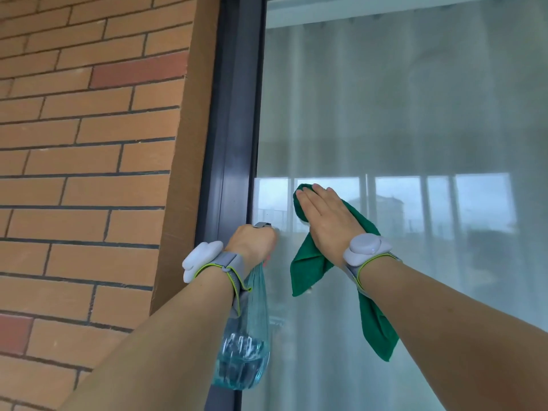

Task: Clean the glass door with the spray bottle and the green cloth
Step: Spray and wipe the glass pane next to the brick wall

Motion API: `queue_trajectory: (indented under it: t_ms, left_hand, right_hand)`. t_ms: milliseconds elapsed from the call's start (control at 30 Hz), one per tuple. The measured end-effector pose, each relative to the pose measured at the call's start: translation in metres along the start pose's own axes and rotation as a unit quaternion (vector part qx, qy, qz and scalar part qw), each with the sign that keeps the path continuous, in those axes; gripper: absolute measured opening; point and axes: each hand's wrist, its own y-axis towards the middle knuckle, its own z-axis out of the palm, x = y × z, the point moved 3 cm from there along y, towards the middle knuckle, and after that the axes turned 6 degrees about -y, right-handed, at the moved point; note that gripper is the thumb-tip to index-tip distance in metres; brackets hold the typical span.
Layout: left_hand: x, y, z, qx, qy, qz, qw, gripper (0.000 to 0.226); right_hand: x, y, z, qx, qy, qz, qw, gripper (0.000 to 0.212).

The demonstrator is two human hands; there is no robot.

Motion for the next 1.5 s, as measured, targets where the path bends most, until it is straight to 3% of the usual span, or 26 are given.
queue_trajectory:
  t_ms: [100,367,600,900,1067,1200,1500]
  left_hand:
    - [0.004,0.003,-0.016,-0.037,-0.019,-0.007,0.999,0.006]
    - [0.025,0.011,-0.042,-0.049,-0.048,0.011,0.998,0.036]
    - [0.036,0.014,-0.046,-0.061,-0.078,-0.023,0.995,0.022]
    - [0.037,0.003,-0.047,-0.039,-0.078,-0.004,0.996,0.015]
    - [0.037,0.006,-0.046,-0.05,-0.109,0.008,0.993,0.036]
    - [0.04,0.002,-0.045,-0.057,-0.118,0.005,0.991,0.031]
    - [0.047,0.003,-0.046,-0.041,-0.086,-0.005,0.995,0.038]
  right_hand:
    - [0.011,0.003,0.007,0.027,0.027,0.012,0.999,0.069]
    - [0.054,0.038,0.027,0.023,0.062,0.013,0.998,0.068]
    - [0.095,-0.014,0.037,0.052,0.111,-0.066,0.99,0.065]
    - [0.089,-0.029,0.032,0.095,0.023,-0.136,0.986,0.073]
    - [0.085,-0.01,0.032,0.1,-0.011,-0.03,0.995,0.071]
    - [0.103,-0.029,0.036,0.088,0.009,0.038,0.995,0.072]
    - [0.109,-0.045,0.034,0.109,0.006,0.011,0.994,0.072]
